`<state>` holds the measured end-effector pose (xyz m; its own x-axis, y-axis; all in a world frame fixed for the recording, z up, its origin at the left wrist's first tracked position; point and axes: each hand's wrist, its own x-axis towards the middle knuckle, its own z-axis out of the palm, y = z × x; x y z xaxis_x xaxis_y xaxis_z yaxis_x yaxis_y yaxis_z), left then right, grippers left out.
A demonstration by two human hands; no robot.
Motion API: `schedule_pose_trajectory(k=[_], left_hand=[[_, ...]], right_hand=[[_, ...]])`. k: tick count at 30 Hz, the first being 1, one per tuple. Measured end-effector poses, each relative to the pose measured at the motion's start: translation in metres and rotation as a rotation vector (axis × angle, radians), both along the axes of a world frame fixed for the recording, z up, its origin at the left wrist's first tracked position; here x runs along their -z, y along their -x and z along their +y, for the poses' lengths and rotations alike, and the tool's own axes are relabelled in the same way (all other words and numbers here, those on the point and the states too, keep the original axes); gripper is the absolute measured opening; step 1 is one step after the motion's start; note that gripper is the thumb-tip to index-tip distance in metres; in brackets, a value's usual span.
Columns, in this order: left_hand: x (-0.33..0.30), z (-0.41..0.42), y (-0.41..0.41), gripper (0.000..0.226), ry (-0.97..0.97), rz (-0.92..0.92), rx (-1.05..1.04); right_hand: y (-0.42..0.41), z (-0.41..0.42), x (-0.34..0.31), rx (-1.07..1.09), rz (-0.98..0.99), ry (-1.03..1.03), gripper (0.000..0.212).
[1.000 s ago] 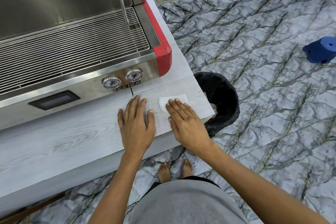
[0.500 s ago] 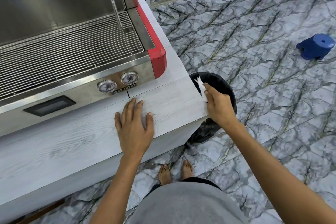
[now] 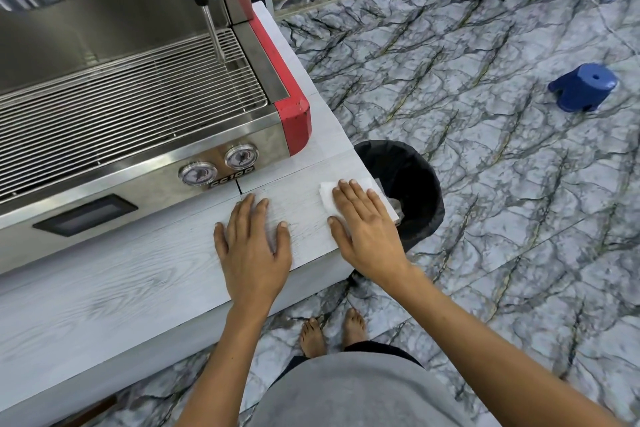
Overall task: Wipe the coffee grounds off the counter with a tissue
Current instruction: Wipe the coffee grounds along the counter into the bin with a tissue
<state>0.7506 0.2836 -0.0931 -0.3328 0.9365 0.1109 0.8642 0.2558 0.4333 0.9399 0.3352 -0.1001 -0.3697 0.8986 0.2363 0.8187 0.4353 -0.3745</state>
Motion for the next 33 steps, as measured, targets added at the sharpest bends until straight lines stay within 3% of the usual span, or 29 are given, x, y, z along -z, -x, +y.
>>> schedule_pose_trajectory(k=[9, 20, 28, 33], left_hand=[[0.001, 0.0, 0.002, 0.056, 0.017, 0.017, 0.024], [0.002, -0.002, 0.006, 0.056, 0.037, 0.022, 0.065], [0.003, -0.004, 0.007, 0.057, 0.034, 0.026, 0.081], [0.003, -0.003, 0.007, 0.058, 0.036, 0.021, 0.08]], right_hand=[[-0.006, -0.002, 0.002, -0.067, -0.039, -0.02, 0.047], [-0.021, 0.013, 0.004, 0.02, -0.046, -0.032, 0.048], [-0.031, 0.028, -0.008, 0.112, 0.199, 0.023, 0.042], [-0.01, 0.015, -0.014, -0.029, 0.086, -0.013, 0.047]])
